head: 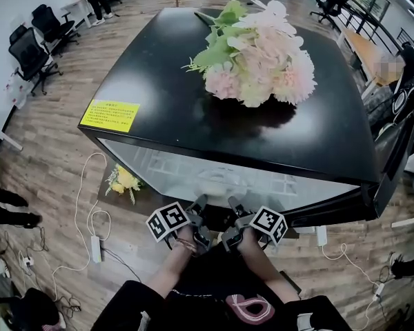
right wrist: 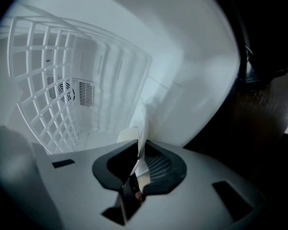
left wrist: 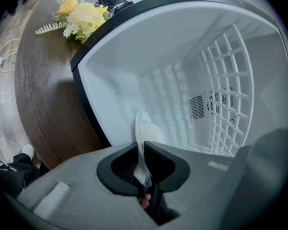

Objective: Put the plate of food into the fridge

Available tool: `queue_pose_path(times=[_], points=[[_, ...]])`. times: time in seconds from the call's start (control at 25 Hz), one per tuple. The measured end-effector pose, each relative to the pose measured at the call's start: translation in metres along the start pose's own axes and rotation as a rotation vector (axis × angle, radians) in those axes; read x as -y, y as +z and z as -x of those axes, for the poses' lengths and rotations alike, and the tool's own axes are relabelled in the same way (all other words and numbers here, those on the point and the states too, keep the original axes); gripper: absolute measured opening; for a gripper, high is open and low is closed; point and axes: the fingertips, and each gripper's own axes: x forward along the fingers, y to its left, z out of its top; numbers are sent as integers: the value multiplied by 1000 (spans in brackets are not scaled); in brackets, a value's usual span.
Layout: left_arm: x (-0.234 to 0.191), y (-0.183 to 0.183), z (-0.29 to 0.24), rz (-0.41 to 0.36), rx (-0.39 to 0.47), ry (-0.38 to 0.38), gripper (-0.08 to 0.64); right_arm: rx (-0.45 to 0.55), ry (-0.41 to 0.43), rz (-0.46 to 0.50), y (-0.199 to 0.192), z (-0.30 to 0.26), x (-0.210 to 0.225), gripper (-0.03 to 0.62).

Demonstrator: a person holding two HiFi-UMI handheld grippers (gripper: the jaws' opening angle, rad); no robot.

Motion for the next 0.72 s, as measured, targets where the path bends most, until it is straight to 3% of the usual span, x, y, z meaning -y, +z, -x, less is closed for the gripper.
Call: queue_pose_path(times=[0.72], points=[[3,22,-19,15,27,6,40,8,6,84,15,-24,-11,60]])
